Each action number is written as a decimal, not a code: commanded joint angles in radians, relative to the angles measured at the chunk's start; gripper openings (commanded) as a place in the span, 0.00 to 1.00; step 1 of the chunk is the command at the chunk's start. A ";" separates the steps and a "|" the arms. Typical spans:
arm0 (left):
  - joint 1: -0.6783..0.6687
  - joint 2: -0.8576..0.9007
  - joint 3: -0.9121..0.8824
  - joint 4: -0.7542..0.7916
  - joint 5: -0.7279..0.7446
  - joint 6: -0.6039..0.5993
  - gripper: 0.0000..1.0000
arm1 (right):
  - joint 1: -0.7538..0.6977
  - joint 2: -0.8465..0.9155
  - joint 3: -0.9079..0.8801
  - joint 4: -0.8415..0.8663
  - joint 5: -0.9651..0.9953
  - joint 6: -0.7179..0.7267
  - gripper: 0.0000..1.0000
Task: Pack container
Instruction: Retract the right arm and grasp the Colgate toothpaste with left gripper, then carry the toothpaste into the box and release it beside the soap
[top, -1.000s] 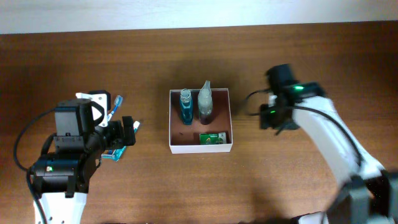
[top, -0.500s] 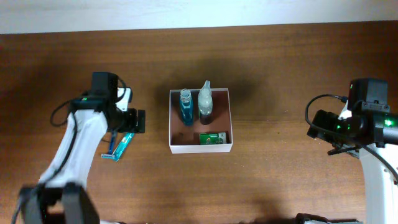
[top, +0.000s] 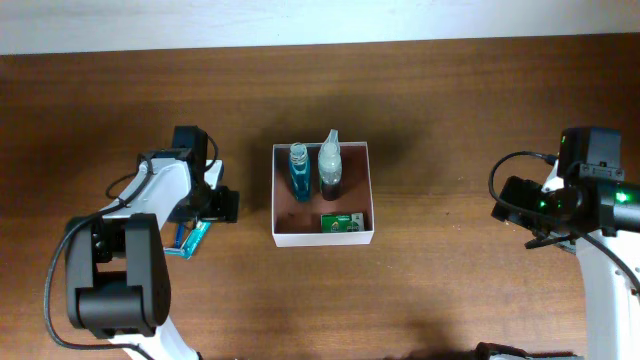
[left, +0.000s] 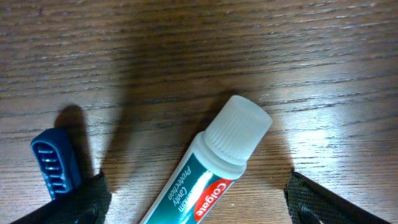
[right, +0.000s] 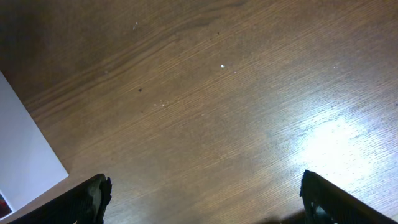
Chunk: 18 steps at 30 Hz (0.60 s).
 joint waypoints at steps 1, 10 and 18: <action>-0.002 0.035 0.003 -0.012 0.010 0.009 0.54 | -0.008 0.001 -0.007 0.004 -0.005 0.005 0.91; -0.002 0.035 0.003 -0.039 0.010 0.009 0.17 | -0.008 0.001 -0.007 0.006 -0.005 0.005 0.92; -0.004 -0.028 0.129 -0.174 0.021 0.009 0.01 | -0.009 0.002 -0.007 0.008 -0.004 0.005 0.92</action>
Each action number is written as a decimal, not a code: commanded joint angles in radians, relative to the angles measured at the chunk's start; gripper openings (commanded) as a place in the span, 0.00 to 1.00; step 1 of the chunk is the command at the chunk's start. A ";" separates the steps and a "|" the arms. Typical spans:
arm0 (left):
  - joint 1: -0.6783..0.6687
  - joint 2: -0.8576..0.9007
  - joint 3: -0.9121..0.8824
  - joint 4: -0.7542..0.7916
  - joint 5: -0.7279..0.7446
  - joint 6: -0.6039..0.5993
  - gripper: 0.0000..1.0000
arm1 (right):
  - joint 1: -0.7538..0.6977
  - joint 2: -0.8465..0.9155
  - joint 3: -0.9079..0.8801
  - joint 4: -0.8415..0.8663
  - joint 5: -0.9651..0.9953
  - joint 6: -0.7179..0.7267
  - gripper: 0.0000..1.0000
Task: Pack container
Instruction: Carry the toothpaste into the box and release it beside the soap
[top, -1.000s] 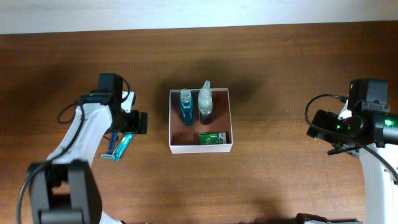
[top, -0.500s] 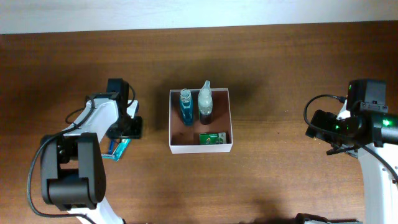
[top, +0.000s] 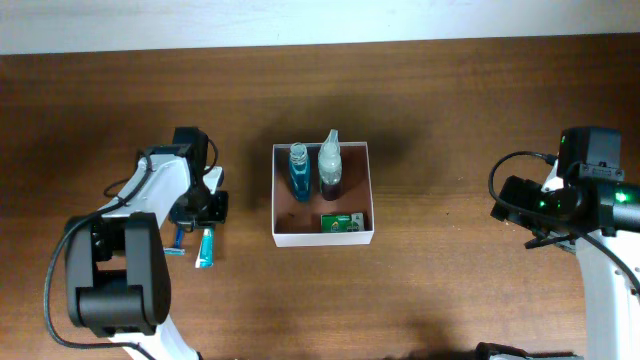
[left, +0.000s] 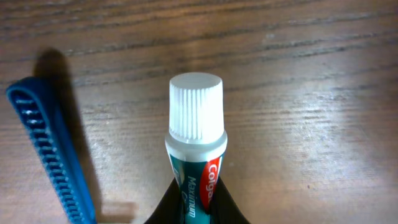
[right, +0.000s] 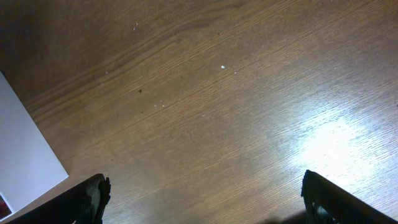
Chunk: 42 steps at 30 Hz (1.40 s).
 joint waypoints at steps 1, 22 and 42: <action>-0.010 -0.066 0.116 -0.053 0.032 0.005 0.00 | -0.009 0.002 -0.006 0.002 -0.003 0.005 0.92; -0.652 -0.279 0.175 0.017 0.075 0.622 0.00 | -0.009 0.002 -0.006 0.009 -0.001 0.005 0.92; -0.652 -0.225 0.287 -0.056 -0.020 0.535 0.64 | -0.009 0.002 -0.006 0.009 -0.001 -0.002 0.93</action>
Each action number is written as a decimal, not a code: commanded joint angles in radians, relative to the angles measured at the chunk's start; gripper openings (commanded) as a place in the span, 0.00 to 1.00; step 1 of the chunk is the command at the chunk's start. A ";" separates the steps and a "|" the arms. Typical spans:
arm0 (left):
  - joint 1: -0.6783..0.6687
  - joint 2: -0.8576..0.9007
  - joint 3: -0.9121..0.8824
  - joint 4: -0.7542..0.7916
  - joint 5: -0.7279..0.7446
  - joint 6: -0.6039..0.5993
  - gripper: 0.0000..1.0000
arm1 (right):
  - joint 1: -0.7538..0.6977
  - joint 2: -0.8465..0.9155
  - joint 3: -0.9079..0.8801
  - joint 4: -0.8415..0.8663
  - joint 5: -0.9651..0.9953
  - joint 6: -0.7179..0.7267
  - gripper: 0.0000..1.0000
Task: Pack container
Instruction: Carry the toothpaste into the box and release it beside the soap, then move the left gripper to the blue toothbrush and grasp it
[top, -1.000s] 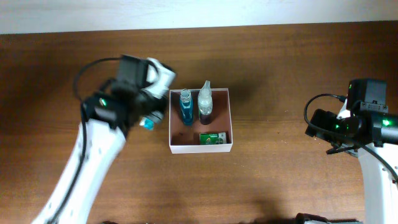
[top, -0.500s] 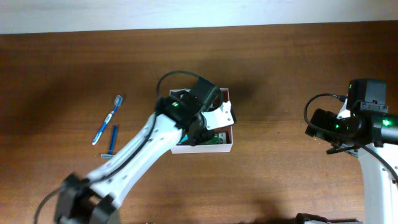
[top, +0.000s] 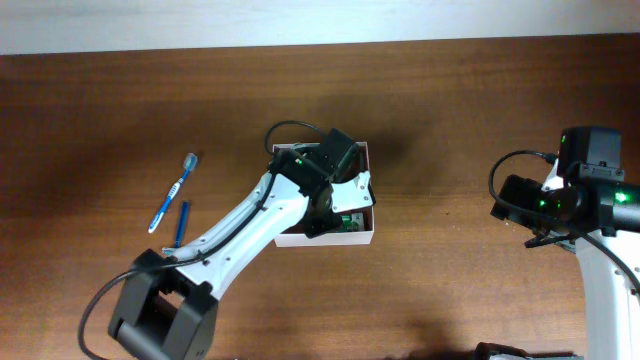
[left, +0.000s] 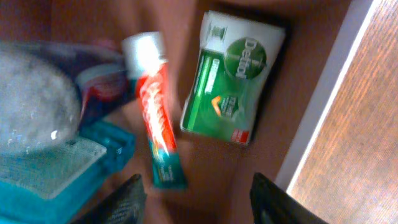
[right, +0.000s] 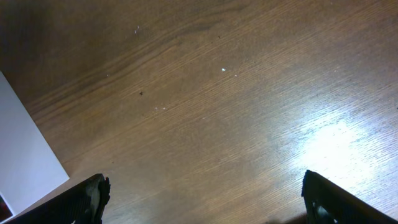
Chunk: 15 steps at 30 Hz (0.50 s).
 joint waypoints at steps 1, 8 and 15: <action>0.003 -0.138 0.109 -0.048 -0.031 -0.068 0.73 | -0.008 0.002 -0.005 0.000 -0.002 -0.001 0.93; 0.185 -0.386 0.153 -0.060 -0.090 -0.221 0.99 | -0.008 0.002 -0.005 0.000 -0.002 -0.002 0.93; 0.568 -0.383 0.128 -0.063 -0.085 -0.292 0.99 | -0.008 0.002 -0.005 0.001 -0.002 -0.001 0.93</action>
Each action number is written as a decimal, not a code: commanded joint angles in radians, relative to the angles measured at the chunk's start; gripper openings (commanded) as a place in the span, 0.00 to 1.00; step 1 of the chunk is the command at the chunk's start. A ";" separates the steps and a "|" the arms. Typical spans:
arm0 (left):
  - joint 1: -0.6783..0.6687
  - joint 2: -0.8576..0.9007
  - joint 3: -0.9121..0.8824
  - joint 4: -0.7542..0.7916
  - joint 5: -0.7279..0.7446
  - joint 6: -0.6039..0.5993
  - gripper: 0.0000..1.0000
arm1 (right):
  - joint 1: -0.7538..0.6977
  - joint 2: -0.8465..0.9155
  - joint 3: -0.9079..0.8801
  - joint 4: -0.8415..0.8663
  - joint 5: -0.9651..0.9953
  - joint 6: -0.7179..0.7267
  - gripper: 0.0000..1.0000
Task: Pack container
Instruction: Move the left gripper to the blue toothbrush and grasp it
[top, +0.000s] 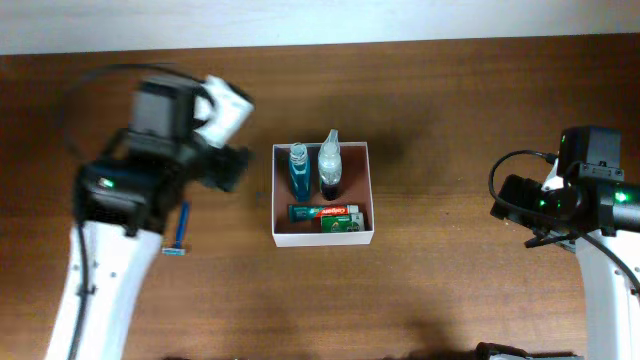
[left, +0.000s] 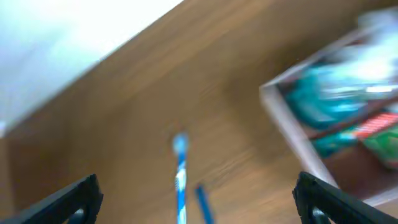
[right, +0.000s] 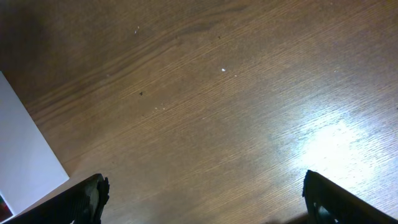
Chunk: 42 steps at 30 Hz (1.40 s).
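Note:
The white box stands mid-table and holds a blue bottle, a clear spray bottle, a toothpaste tube lying flat and a green soap pack. My left gripper hangs open and empty above the table, left of the box, blurred by motion. The left wrist view shows it over a blue-and-white toothbrush and a blue stick, with the box at the right. At the far right, my right gripper is open over bare wood.
The blue stick lies on the table below my left arm, which hides the toothbrush in the overhead view. The white box corner shows at the left of the right wrist view. A pale wall runs along the far table edge.
My left gripper was open inside the box over the toothpaste tube. Now it is outside, high and to the left of the box, and the tube lies flat in the box.
At first my left gripper stood open around the toothpaste tube on the table at the left. Then it was shut on the tube. Later it was open in the box with the tube beside the soap. Now it is back over the left side, empty. The right arm stayed still.

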 joint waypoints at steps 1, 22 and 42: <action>0.174 0.079 -0.041 -0.004 -0.005 -0.051 0.99 | -0.008 0.002 -0.005 0.003 -0.002 -0.001 0.93; 0.403 0.803 -0.046 0.070 0.101 -0.056 0.99 | -0.008 0.048 -0.005 0.004 -0.002 -0.002 0.93; 0.394 0.740 0.107 -0.076 0.108 -0.116 0.01 | -0.008 0.053 -0.005 0.000 -0.002 -0.013 0.94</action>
